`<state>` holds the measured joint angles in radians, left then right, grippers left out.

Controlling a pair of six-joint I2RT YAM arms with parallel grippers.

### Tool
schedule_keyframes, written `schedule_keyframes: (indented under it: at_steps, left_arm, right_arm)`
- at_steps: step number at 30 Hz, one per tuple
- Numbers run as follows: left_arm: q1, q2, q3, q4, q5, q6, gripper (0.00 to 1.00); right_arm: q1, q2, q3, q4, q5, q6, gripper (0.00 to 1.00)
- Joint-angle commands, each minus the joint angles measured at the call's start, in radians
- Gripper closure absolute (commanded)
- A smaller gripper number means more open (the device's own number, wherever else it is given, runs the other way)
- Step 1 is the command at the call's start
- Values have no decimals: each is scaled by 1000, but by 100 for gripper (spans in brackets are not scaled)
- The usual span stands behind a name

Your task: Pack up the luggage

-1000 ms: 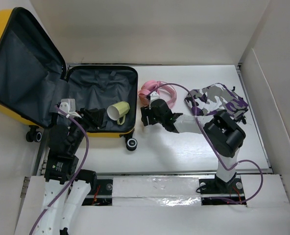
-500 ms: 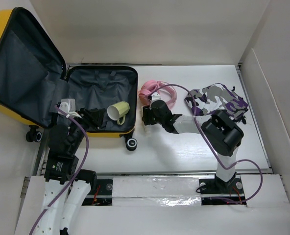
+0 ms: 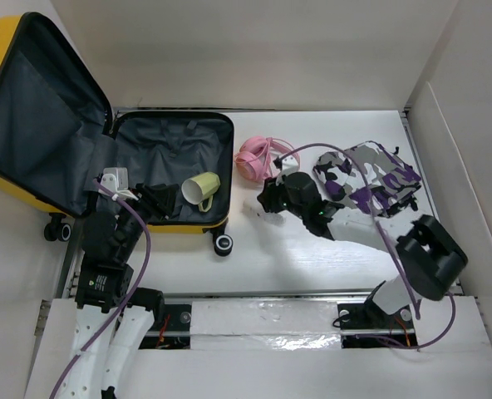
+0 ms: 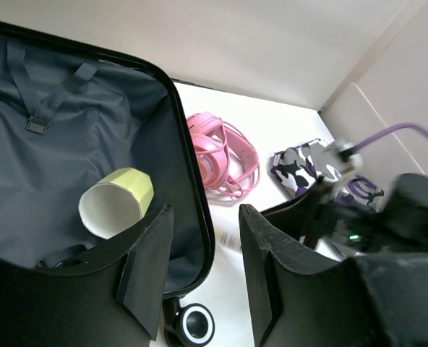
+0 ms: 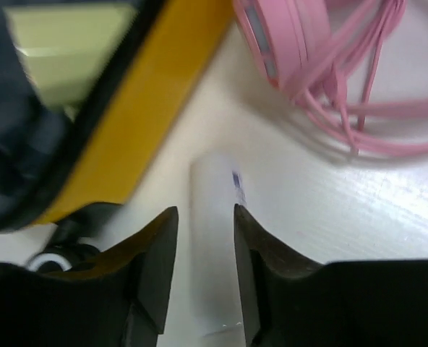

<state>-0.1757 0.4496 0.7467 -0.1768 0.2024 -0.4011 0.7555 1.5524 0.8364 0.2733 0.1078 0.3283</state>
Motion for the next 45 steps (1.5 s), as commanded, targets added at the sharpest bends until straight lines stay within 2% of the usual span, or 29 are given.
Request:
schedule_keyframes:
  at_steps: [1,5,8,12,15,16,18,19,22,23,26,29,31,34,37,40,41,42,45]
  left_arm:
    - [-4,-2,29,42,9,-1,62]
    - [-4,-2,29,43,9,-2,62]
    - [-4,-5,29,45,9,-1,62]
    - [-4,-9,31,34,-9,1,62]
    - [-4,-15,34,33,-11,1,62]
    - [-4,-17,36,33,-12,2,62]
    - [-4,-19,36,30,-12,4,62]
    - [-4,-20,36,30,-12,4,62]
    - [-4,-15,34,33,-5,2,62]
    - [-4,-12,33,36,5,2,62]
    - [-4,-5,31,42,11,2,62]
    - [-4,-3,28,43,12,2,62]
    - [-4,-5,28,43,12,2,62]
    - [-4,-5,26,43,9,2,62]
    - [-4,-6,26,42,9,1,62]
    - [-4,-9,28,39,9,2,62]
    - [-4,-12,28,37,6,2,62]
    - [-4,-11,28,39,8,2,62]
    - [-4,-12,29,37,9,2,62]
  right_arm:
    - [18,-123,13,61,-17,-20,73]
    - [57,-115,114,82,-60,-46,72]
    - [68,-5,220,107,-141,-46,72]
    - [79,84,366,61,-142,-57,68]
    - [79,57,325,32,-112,-93,53]
    - [79,40,261,26,-114,-112,44]
    - [79,-21,189,-11,-169,-188,35]
    - [79,-44,153,-37,-183,-205,28]
    - [90,-121,18,-121,-165,-247,18]
    - [90,-135,-26,-162,-142,-250,12]
    - [90,-132,-69,-187,-183,-261,4]
    - [104,-54,-46,-209,-259,-288,4]
    - [137,0,-13,-210,-257,-296,4]
    - [137,93,36,-198,-246,-291,7]
    - [146,156,69,-172,-260,-279,15]
    - [146,186,81,-175,-260,-275,34]
    - [146,183,76,-181,-235,-267,57]
    - [146,173,70,-184,-223,-264,63]
    - [137,98,55,-232,-171,-262,75]
